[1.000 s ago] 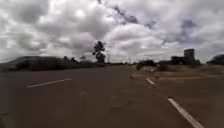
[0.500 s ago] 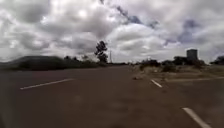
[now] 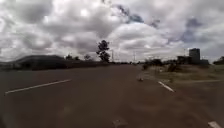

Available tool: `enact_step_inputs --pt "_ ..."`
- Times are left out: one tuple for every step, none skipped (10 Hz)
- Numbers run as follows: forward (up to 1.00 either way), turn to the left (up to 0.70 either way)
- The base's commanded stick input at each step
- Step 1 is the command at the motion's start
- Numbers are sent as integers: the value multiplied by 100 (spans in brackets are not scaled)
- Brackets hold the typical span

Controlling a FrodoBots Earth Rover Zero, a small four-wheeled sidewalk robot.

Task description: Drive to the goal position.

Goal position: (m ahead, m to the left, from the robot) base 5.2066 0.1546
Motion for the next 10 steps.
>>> enact_step_inputs --pt "85 -26" --pt "85 -32" --pt "85 -16" --pt "85 -12" --pt "85 -7" --pt "85 -2" --pt "85 0" --pt "85 0" --pt "85 0" --pt "85 0"
